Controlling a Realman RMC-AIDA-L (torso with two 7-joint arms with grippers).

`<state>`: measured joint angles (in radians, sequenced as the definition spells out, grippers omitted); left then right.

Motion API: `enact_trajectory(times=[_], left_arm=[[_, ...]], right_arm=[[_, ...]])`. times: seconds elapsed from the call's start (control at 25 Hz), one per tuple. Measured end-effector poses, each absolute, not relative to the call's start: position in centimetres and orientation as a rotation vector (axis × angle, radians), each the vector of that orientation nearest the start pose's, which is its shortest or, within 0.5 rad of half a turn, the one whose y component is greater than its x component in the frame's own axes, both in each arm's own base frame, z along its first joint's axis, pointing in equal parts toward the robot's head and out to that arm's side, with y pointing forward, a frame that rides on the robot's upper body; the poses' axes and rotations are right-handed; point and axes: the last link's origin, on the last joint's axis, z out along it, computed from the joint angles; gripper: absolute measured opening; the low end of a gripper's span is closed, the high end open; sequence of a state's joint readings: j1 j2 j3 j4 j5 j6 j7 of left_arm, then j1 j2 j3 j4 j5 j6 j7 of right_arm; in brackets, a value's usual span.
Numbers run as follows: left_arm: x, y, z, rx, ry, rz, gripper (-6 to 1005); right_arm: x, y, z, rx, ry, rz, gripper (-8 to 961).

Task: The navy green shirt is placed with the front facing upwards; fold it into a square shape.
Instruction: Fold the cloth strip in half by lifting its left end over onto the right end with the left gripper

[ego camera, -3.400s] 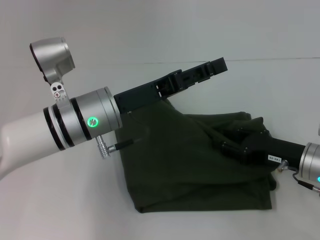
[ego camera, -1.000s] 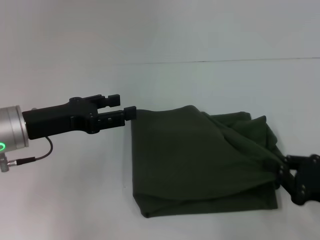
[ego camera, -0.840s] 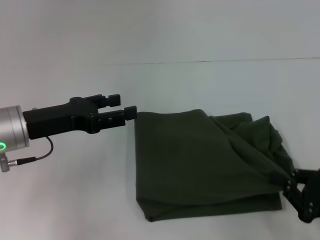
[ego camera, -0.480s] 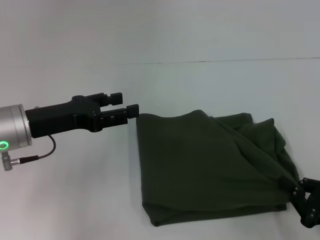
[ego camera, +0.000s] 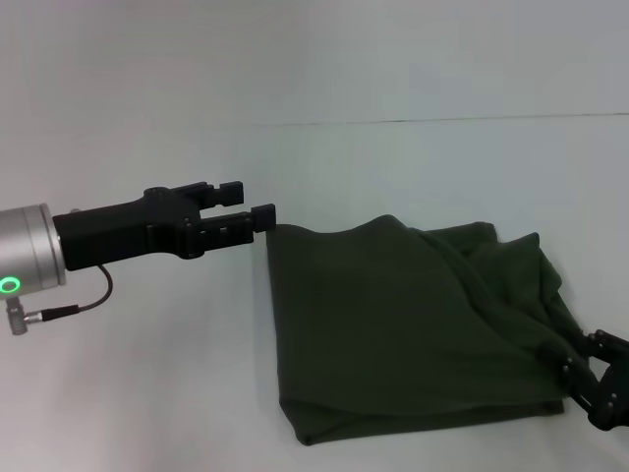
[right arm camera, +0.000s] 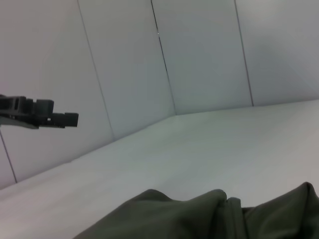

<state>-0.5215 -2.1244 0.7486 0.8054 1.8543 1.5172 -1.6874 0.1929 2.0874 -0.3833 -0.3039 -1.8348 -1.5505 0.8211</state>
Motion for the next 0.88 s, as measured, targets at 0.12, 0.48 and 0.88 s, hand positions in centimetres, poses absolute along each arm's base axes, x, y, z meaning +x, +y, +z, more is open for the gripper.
enact_trajectory(times=[0.12, 0.48, 0.88], left_arm=[[-22.7, 34.9, 1.1, -2.595, -0.863, -0.892, 761], [-22.4, 35.0, 0.9, -2.598, -0.856, -0.896, 762], [-22.0, 35.3, 0.9, -2.603, -0.843, -0.899, 761]], right_arm=[[36.1, 21.6, -1.4, -2.188, 0.739, 0.856, 167], [35.7, 23.4, -1.7, -2.19, 0.831, 0.864, 362], [36.0, 22.9, -1.9, -2.207, 0.852, 0.845, 216]])
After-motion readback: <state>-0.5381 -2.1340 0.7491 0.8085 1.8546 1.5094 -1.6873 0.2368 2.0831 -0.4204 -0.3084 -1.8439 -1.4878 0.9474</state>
